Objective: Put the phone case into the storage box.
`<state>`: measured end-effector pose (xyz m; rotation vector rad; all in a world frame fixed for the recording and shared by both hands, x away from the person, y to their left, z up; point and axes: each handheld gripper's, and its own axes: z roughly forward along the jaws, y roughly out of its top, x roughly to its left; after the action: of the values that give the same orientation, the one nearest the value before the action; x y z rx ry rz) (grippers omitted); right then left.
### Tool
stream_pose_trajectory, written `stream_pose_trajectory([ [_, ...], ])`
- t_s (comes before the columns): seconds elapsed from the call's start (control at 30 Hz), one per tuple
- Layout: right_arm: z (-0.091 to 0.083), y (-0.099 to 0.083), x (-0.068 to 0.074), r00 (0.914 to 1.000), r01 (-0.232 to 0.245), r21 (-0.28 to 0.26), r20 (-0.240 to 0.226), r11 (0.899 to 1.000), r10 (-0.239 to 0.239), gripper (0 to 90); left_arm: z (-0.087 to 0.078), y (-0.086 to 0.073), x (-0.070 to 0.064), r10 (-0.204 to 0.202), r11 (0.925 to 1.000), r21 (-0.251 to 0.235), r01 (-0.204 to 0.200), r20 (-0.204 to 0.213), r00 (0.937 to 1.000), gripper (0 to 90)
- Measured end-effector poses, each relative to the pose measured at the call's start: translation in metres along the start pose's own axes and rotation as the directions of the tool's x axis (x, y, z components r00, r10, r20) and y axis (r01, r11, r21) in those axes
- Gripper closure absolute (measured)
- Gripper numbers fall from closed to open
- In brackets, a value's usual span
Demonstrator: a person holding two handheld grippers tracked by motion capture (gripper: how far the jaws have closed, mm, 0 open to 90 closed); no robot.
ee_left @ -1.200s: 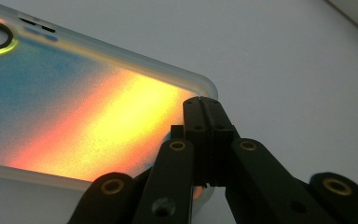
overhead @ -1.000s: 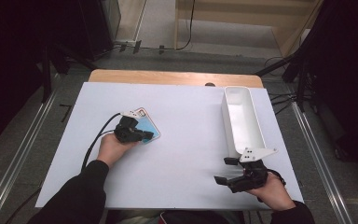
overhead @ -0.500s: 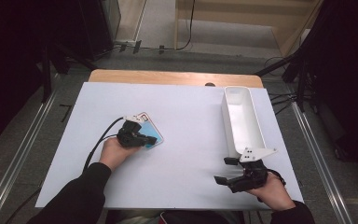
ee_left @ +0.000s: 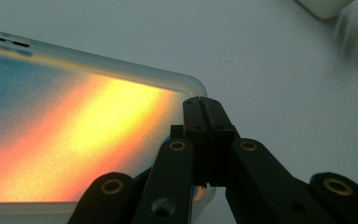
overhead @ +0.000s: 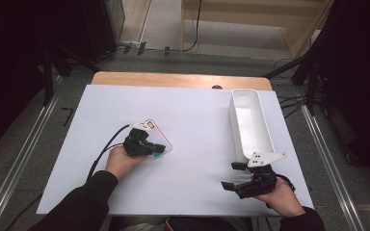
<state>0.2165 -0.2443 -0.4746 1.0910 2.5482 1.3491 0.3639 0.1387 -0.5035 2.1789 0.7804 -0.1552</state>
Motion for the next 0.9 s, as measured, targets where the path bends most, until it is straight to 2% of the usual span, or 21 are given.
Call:
stream_pose_trajectory([
  [0.37,0.0,0.0,0.0,1.0,0.004,0.0,-0.003,1.0,-0.004,15.8,0.009,-0.002,-0.016,0.001,1.0,0.01,-0.002,0.029,0.9996,88.6],
  [0.53,0.001,0.0,0.0,1.0,0.004,0.001,-0.003,1.0,-0.004,15.8,0.015,-0.001,-0.033,0.006,0.9999,0.009,-0.007,0.079,0.9969,87.0],
  [0.63,0.001,0.0,0.0,1.0,0.004,0.001,-0.002,1.0,-0.004,15.8,0.021,-0.002,-0.042,0.029,0.9981,0.051,-0.033,0.078,0.9965,87.0],
  [0.67,0.001,0.0,0.0,1.0,0.004,0.001,-0.002,1.0,-0.004,15.8,0.021,-0.002,-0.042,0.029,0.9981,0.051,-0.033,0.078,0.9965,87.0],
  [0.77,0.0,0.0,0.0,1.0,0.004,-0.001,-0.003,1.0,-0.004,15.8,0.022,-0.001,-0.043,0.03,0.9992,0.023,-0.032,0.094,0.9951,86.1],
  [0.9,0.0,0.0,0.0,1.0,0.004,0.001,-0.004,1.0,-0.004,15.8,0.014,0.002,-0.042,0.03,0.9995,-0.001,-0.03,0.086,0.9958,83.4],
])
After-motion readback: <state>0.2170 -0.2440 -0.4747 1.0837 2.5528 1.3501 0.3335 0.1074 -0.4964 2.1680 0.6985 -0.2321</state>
